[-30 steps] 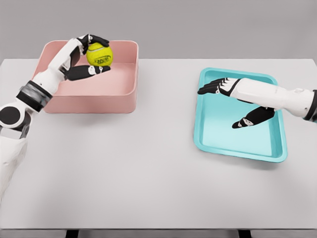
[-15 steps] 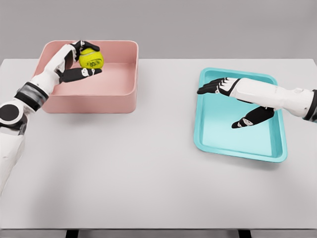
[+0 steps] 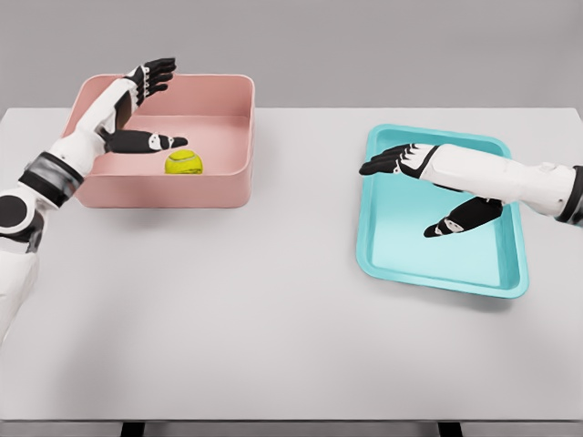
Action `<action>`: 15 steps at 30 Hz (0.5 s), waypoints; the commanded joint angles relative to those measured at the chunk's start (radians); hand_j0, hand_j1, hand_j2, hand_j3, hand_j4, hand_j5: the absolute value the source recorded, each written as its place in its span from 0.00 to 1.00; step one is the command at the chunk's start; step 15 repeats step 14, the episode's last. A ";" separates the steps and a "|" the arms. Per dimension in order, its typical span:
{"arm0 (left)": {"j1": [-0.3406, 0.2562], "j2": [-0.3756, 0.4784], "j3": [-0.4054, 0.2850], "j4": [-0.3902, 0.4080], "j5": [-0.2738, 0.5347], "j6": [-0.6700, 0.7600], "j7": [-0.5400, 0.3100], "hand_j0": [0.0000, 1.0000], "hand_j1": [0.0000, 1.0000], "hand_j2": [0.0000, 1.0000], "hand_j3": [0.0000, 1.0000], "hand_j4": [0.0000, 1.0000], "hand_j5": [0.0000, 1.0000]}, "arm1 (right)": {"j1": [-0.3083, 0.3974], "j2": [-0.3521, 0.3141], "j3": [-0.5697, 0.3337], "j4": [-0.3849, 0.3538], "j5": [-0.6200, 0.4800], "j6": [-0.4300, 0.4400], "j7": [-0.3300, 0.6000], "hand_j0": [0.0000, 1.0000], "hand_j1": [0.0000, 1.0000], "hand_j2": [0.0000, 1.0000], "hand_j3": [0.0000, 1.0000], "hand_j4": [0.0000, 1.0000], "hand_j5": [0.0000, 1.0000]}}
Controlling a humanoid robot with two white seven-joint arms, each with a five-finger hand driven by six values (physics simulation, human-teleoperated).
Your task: Put the tennis from the blue tray into the pink basket with both arms
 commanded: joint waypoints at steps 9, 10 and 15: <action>0.206 0.299 0.004 -0.199 0.064 -0.425 -0.003 1.00 1.00 1.00 1.00 1.00 1.00 | 0.000 -0.001 -0.001 -0.002 -0.007 0.003 0.000 1.00 1.00 1.00 1.00 1.00 1.00; 0.250 0.336 0.006 -0.206 0.067 -0.425 -0.003 1.00 1.00 1.00 1.00 1.00 1.00 | 0.000 -0.001 -0.001 -0.002 -0.007 0.008 0.000 1.00 1.00 1.00 1.00 1.00 1.00; 0.311 0.398 0.012 -0.196 0.064 -0.425 0.006 1.00 1.00 1.00 1.00 1.00 1.00 | -0.002 -0.001 -0.001 -0.002 -0.007 0.008 0.000 1.00 1.00 1.00 1.00 1.00 1.00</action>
